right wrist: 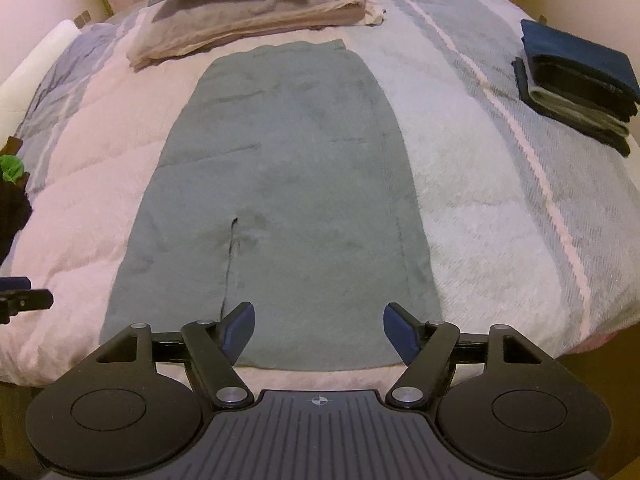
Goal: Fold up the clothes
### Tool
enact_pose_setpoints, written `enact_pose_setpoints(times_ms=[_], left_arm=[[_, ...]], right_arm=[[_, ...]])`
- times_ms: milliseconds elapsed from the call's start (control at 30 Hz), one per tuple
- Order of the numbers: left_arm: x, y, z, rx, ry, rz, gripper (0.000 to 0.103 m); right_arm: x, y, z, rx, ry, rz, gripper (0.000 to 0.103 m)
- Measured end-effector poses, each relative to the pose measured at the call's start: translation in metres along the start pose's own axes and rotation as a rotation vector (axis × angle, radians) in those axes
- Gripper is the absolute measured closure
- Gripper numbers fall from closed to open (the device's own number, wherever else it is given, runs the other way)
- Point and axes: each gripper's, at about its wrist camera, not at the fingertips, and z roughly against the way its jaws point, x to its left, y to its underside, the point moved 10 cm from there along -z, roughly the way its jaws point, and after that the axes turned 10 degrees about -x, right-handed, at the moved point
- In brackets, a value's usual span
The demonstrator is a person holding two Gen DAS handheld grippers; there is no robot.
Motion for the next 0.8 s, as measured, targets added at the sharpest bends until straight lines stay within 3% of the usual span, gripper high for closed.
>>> enact_pose_setpoints(times_ms=[33, 233, 800], left_arm=[[-0.002, -0.002, 0.002, -0.006, -0.002, 0.002, 0.019], [-0.014, -0.012, 0.006, -0.032, -0.012, -0.037, 0.012], [-0.022, -0.011, 0.005, -0.036, 0.0, -0.05, 0.008]], right_arm=[[0.004, 0.001, 0.001, 0.005, -0.001, -0.001, 0.034], [0.012, 0.005, 0.002, 0.028, -0.029, -0.024, 0.034], [0.007, 0.01, 0.002, 0.081, 0.028, -0.015, 0.033]])
